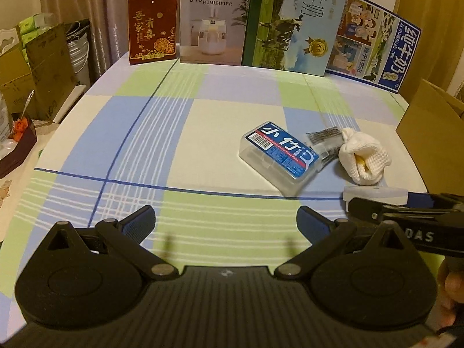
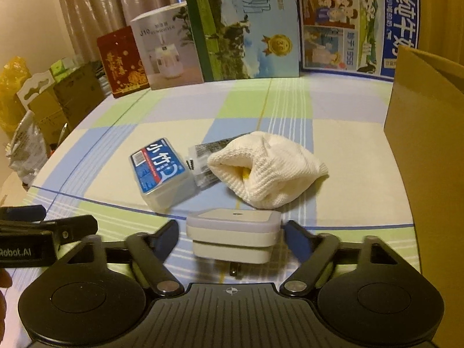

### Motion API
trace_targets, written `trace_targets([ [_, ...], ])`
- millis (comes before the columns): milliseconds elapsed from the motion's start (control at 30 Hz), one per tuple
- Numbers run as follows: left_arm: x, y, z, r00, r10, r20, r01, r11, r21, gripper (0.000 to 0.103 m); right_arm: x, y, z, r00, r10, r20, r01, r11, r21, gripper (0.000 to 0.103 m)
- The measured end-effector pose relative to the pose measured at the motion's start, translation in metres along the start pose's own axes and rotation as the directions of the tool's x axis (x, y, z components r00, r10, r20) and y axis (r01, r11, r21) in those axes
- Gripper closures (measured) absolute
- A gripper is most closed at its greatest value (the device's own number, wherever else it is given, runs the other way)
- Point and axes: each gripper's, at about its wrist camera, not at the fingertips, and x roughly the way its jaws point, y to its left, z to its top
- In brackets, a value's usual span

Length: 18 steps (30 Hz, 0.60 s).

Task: Organize objects
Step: 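Grasp the white plug adapter with the right gripper, then grasp the blue-white toothpick box with the left gripper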

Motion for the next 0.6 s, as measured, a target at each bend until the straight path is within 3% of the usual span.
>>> trace_targets([
  [600,0.04,-0.028,0.027,0.997,-0.081,0.011,0.081,0.997,0.004,0.001,0.002,-0.031,0.013,0.997,-0.08,0.015,0.08,0.997,-0.013,0.039],
])
